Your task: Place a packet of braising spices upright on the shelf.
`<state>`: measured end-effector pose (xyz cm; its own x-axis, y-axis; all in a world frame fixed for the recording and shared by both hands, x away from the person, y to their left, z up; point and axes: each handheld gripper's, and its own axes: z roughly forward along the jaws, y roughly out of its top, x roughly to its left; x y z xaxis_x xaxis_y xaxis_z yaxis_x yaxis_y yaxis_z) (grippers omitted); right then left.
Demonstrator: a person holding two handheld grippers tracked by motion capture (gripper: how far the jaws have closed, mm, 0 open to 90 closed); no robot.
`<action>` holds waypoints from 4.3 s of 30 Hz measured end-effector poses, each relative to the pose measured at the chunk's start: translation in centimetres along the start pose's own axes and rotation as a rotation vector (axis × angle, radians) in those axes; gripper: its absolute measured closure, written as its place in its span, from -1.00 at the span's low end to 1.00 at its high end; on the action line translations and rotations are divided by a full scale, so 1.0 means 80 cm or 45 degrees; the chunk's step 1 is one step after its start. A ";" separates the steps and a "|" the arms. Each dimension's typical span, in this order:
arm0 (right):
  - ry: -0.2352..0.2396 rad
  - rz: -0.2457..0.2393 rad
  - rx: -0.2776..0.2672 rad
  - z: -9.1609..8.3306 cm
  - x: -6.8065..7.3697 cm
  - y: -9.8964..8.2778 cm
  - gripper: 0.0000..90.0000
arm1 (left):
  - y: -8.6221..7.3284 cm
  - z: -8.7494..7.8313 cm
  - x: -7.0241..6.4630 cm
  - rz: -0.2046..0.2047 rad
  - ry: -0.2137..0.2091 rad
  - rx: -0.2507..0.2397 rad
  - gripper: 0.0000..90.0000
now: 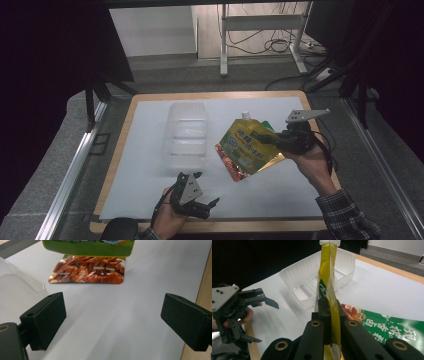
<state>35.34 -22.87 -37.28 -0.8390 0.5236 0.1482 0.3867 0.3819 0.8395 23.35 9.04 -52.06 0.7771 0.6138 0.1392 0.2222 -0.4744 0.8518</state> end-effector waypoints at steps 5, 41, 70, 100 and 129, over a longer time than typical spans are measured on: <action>-0.005 -0.003 -0.006 0.003 -0.004 0.003 0.97 | 0.000 0.001 -0.001 0.002 0.000 0.004 -0.87; -0.013 -0.085 -0.008 0.049 -0.031 0.056 0.97 | -0.009 -0.013 0.010 -0.094 0.004 0.010 -0.90; 0.008 -0.166 -0.011 0.091 -0.055 0.109 0.97 | -0.010 -0.018 0.011 -0.127 -0.007 0.001 -0.99; 0.024 -0.192 -0.032 0.175 -0.064 0.172 0.97 | -0.014 -0.030 0.009 -0.128 -0.012 0.001 -0.99; 0.054 -0.220 0.021 0.258 -0.051 0.199 0.97 | -0.014 -0.032 0.011 -0.134 -0.008 -0.016 -0.99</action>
<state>52.82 -3.21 -35.33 -0.9086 0.4169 0.0248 0.2414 0.4758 0.8458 22.26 11.71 -51.58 0.7535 0.6559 0.0452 0.2955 -0.3993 0.8679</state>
